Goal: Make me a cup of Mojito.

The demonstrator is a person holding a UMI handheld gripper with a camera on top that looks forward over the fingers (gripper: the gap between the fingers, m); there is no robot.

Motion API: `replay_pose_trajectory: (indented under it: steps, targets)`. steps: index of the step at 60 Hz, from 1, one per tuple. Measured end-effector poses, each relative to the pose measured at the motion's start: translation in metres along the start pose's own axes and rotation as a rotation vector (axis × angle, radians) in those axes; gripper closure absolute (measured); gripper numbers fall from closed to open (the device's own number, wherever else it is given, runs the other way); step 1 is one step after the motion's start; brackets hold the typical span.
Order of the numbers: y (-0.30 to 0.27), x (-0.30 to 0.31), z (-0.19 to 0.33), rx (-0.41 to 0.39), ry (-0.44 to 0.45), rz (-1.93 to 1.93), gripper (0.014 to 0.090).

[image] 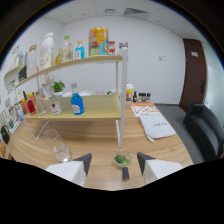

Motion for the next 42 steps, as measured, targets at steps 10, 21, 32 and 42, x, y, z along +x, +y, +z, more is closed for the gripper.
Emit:
replay_pose_trajectory:
  steps: [10, 21, 32, 42]
  targets:
    - [-0.023, -0.063, -0.032, 0.056, -0.04, 0.014, 0.0196]
    - [-0.006, -0.134, -0.039, 0.045, -0.08, 0.045, 0.0198]
    - [0.019, -0.187, -0.028, -0.025, -0.117, 0.104, 0.0199]
    - [-0.029, -0.207, -0.009, 0.038, -0.116, 0.081, 0.0194]
